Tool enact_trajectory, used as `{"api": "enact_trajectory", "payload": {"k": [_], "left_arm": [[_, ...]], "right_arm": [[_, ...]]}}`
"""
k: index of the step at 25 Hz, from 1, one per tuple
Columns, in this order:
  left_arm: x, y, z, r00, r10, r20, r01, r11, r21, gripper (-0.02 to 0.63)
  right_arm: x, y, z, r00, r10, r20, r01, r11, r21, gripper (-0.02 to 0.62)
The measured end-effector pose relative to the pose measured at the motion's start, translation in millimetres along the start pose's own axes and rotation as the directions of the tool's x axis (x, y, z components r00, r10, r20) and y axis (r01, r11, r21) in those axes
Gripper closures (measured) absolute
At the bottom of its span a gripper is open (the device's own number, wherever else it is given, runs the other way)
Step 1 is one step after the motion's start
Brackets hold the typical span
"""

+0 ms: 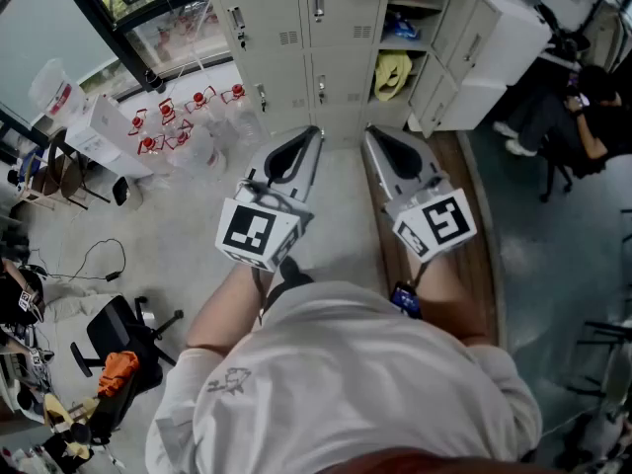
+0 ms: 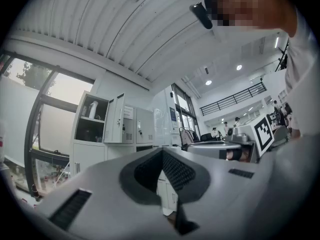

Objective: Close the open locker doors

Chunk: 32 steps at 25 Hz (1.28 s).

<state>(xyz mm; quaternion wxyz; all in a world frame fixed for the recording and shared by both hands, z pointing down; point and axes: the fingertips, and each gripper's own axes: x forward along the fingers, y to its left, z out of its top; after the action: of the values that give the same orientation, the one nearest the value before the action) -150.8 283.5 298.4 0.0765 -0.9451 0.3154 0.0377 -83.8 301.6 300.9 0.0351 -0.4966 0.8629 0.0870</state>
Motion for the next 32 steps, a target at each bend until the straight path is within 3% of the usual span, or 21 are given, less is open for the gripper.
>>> {"api": "enact_trajectory", "payload": {"k": [12,17,21,32], "left_arm": [[-1.9,8.0,-1.0,1.000,0.018,-0.001,-0.018,1.000,-0.012,0.611],[1.5,17.2,-0.6,0.999,0.035,-0.015,-0.036,0.999,-0.014,0.611],[2.6,22.7,-2.7,0.999,0.034,-0.020,-0.034,0.999,-0.015,0.611],[-0.2,66.7,-12.7,0.999,0.049,-0.007,-0.050,0.998,-0.026,0.611]], "right_arm": [[6.3,2.9,-1.9,1.000,0.015,0.000,-0.015,1.000,0.003,0.598],[16.1,7.6,-8.2,0.995,0.095,-0.009,-0.095,0.996,0.001,0.598],[22.1,10.6,-7.6,0.994,0.110,-0.005,-0.110,0.994,-0.001,0.598],[67.4,16.0,-19.0,0.991,0.137,-0.015,-0.137,0.991,-0.011,0.598]]}}
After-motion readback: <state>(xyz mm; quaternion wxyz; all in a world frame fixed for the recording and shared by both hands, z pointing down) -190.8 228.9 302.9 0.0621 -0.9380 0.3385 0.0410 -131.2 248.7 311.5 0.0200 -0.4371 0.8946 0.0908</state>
